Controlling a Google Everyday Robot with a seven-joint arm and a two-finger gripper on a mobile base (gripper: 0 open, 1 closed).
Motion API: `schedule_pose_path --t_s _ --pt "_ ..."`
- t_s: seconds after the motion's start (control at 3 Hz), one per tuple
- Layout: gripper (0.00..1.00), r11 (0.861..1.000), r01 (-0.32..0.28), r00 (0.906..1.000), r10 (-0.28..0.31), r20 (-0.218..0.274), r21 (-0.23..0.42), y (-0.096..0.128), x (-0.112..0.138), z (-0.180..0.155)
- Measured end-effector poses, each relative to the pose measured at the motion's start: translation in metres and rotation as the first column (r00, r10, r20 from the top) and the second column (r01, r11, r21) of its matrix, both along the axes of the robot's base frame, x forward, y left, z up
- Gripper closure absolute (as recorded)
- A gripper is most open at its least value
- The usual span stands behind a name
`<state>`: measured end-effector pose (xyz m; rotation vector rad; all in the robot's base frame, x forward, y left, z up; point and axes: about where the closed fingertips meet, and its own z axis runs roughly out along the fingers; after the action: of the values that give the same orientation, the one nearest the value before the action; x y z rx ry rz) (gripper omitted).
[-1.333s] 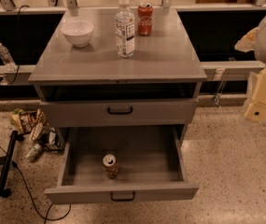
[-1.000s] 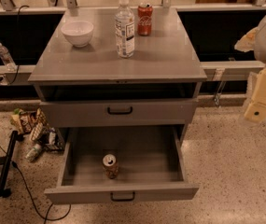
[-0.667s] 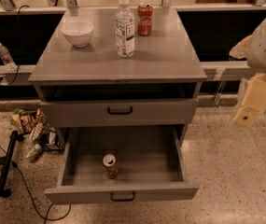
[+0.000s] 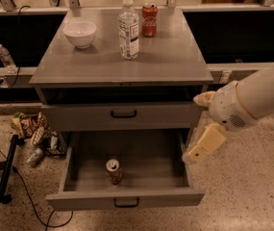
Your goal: Pick orange can from middle drawer and place on counter
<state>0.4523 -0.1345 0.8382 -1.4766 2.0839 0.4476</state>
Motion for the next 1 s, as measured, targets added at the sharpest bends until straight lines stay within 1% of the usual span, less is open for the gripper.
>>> schedule_pose_path --t_s 0.33,0.67,1.0 --pt "0.00 0.991 -0.020 0.9984 0.012 0.055 0.132 0.031 0.010 -0.036" --pt "0.00 0.987 -0.016 0.9939 -0.002 0.110 0.158 0.038 0.023 -0.037" --pt "0.00 0.987 -0.016 0.9939 -0.002 0.110 0.158 0.038 0.023 -0.037"
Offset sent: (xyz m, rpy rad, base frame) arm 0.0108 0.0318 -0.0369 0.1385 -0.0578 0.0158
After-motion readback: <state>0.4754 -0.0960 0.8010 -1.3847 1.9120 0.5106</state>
